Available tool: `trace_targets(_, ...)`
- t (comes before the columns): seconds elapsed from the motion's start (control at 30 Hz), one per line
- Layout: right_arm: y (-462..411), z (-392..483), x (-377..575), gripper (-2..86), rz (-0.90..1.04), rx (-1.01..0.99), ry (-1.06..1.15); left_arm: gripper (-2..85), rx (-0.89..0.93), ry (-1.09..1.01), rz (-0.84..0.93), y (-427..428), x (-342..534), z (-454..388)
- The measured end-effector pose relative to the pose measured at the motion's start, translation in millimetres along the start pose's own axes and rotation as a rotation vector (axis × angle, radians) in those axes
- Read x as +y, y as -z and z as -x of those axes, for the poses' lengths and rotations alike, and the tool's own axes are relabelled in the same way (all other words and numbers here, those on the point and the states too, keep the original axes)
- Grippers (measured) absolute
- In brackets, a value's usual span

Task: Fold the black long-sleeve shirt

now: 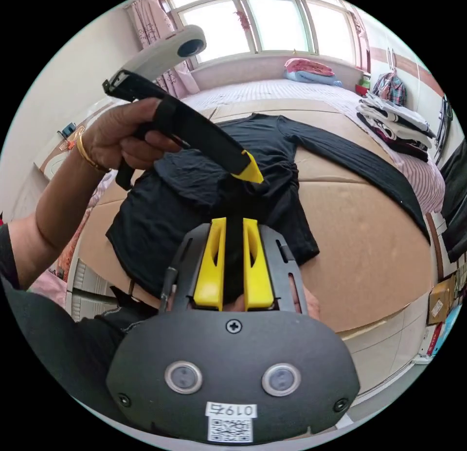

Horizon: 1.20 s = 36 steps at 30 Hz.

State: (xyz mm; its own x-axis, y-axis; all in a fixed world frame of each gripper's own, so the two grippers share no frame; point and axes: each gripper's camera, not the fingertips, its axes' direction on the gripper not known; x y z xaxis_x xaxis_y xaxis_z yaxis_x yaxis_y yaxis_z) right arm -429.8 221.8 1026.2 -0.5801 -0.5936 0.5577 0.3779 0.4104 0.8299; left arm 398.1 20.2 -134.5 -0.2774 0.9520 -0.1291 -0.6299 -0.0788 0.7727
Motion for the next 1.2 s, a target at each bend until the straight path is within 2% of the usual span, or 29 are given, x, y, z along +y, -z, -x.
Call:
trace_targets(0.1, 17, -27, 4, 0.8, -0.095, 0.033, 0.131, 1.5, -0.098, -0.036, -0.089, 15, 14, -16)
trace_targets(0.17, 30, -43, -4, 0.2, -0.183, 0.087, 0.299, 2.0, -0.196, -0.048, -0.189, 21, 35, -29)
trace_targets(0.3, 22, -68, -38, 2.5, -0.143, 0.116, 0.544, 3.5, -0.268, 0.034, -0.265, 6, 60, -32)
trace_targets(0.37, 7, -89, -69, 5.5, -0.091, 0.103, 0.602, 4.3, -0.320, 0.173, -0.277, -11, 68, -23)
trace_targets(0.53, -30, -126, -115, 8.8, 0.078, -0.079, 0.629, 5.6, -0.175, 0.319, -0.370, -33, 77, -16)
trace_targets(0.67, -50, -154, -129, 9.1, 0.151, -0.128, 0.626, 6.2, -0.167, 0.398, -0.423, -40, 86, -17)
trace_targets(0.9, -57, -200, -150, 5.5, 0.161, -0.297, 0.589, 7.4, -0.128, 0.441, -0.405, -62, 89, -23)
trace_targets(1.03, -59, -220, -155, 0.6, 0.147, -0.321, 0.643, 7.7, -0.125, 0.464, -0.404, -72, 91, -31)
trace_targets(1.2, -52, -240, -151, -0.5, 0.071, -0.400, 0.739, 6.5, -0.091, 0.470, -0.440, -85, 100, -45)
